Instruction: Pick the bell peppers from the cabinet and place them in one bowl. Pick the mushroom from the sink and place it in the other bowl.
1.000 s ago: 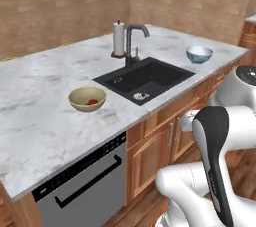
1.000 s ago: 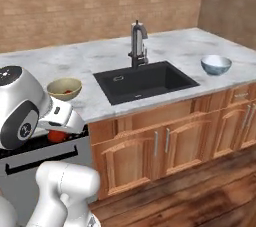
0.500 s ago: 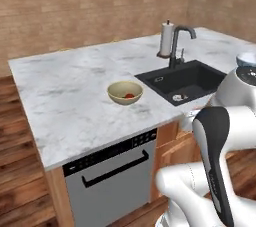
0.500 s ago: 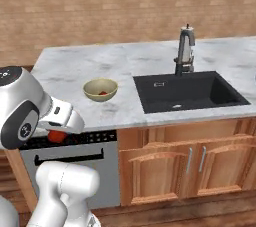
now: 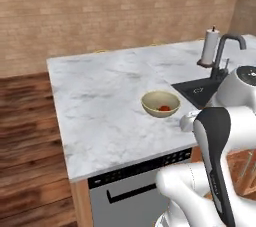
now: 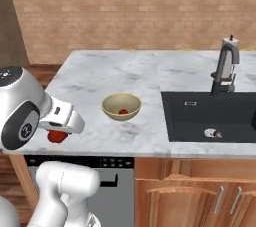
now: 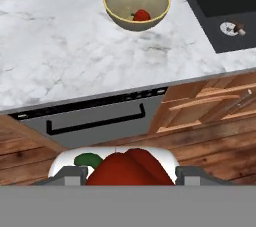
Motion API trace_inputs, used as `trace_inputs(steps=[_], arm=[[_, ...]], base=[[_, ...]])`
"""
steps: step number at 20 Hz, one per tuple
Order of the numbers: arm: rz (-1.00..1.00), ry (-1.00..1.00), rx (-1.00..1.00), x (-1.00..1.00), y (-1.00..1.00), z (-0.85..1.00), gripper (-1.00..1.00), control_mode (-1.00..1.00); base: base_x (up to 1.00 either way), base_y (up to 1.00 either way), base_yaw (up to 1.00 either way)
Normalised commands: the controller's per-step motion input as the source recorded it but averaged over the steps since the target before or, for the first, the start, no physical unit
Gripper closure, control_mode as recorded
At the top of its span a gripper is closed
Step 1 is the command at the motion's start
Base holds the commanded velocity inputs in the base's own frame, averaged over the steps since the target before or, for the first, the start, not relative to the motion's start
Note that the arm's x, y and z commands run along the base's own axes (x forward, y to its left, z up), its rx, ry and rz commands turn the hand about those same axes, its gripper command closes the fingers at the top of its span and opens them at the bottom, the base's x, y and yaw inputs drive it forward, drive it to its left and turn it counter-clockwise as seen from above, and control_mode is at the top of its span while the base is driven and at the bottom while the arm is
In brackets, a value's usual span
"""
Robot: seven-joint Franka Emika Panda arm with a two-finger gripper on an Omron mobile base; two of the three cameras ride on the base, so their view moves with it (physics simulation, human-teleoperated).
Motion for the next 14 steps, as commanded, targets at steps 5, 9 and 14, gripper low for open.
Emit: trace_inputs(steps=[5, 9, 14], arm=[[0.00, 0.00, 0.00, 0.00, 0.00, 0.00, 1.00, 1.00], [0.00, 0.00, 0.00, 0.00, 0.00, 0.00, 1.00, 1.00], [0.00, 0.00, 0.00, 0.00, 0.00, 0.00, 1.00, 1.00]], base=[[0.67, -0.13, 0.14], [0.69, -0.29, 0.08], [0.57, -0.55, 0.10]])
